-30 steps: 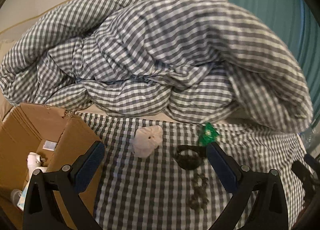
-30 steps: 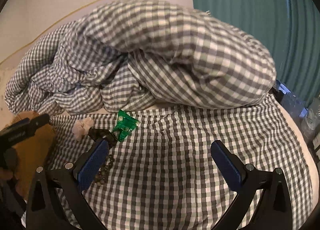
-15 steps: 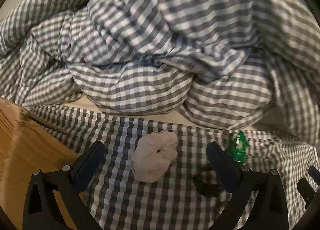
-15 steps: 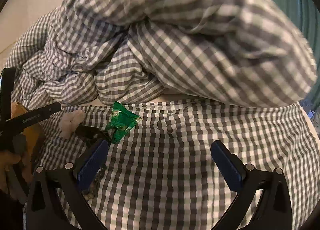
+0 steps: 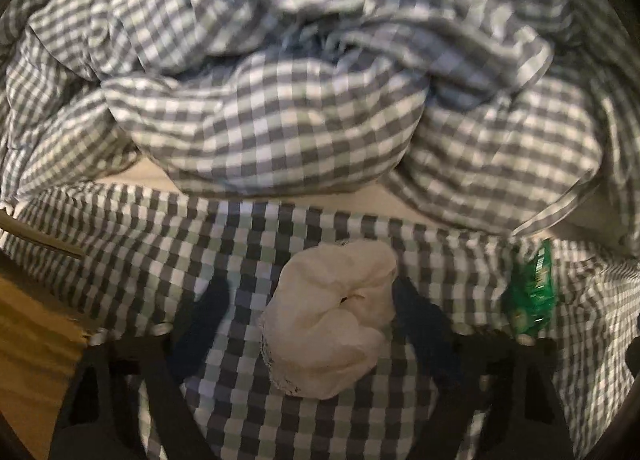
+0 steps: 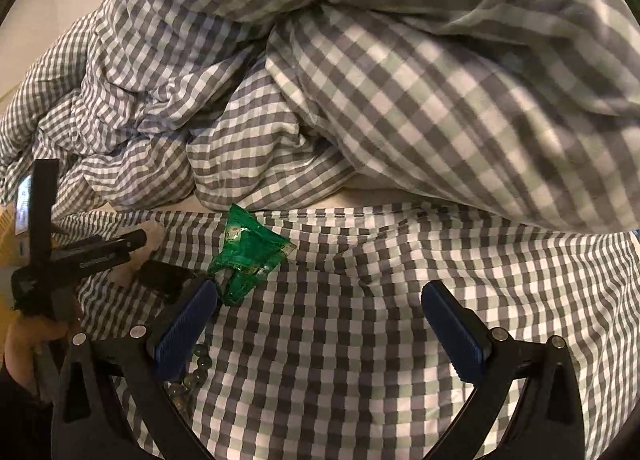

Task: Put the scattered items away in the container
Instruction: 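Grasp the white tissue ball with the left gripper while the right grasps the green packet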

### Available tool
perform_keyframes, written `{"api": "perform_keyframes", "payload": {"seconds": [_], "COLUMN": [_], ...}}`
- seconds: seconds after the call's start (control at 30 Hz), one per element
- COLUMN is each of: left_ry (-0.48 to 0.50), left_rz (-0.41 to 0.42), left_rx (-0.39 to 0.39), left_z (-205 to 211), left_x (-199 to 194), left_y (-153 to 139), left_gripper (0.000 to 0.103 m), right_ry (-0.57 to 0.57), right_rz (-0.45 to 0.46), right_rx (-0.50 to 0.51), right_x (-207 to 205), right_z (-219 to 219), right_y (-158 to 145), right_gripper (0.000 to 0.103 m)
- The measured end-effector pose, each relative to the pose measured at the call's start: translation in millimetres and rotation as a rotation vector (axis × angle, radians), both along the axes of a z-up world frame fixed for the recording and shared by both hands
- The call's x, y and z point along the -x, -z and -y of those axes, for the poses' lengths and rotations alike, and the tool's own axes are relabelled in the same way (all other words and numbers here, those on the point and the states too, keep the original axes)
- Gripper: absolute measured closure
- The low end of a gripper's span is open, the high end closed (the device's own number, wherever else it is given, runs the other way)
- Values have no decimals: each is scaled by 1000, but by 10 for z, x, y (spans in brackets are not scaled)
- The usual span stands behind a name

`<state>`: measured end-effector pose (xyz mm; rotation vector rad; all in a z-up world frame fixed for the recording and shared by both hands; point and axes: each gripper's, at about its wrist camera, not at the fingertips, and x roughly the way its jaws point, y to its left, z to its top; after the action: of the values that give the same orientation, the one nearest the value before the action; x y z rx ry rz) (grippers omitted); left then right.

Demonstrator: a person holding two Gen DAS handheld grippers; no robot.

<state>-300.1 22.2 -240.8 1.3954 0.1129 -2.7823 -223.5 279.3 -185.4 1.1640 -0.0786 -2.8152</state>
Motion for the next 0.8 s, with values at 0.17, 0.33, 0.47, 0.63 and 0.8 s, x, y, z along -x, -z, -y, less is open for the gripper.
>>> {"api": "perform_keyframes", "payload": {"seconds": [0.17, 0.33, 0.47, 0.63, 0.8], "left_ry": [19, 43, 30, 23, 18], "left_rz": [30, -7, -38, -73, -99], "left_rx": [-6, 12, -2, 0, -7], "left_z": [-5, -43, 18, 62, 120], "left_x": [48, 5, -66, -160, -270], "left_y": [161, 132, 15, -166, -312], "left_gripper": [71, 93, 94, 94, 94], "right_ry": [-20, -42, -54, -75, -68], "right_rz": [3, -4, 4, 35, 84], "right_rx": [-10, -21, -27, -32, -16], "right_x": [82, 221, 391, 601, 760], "right_z": [104, 237, 359, 534, 618], "right_y": [42, 57, 82, 190, 356], "right_gripper": [0, 0, 0, 1, 2]}}
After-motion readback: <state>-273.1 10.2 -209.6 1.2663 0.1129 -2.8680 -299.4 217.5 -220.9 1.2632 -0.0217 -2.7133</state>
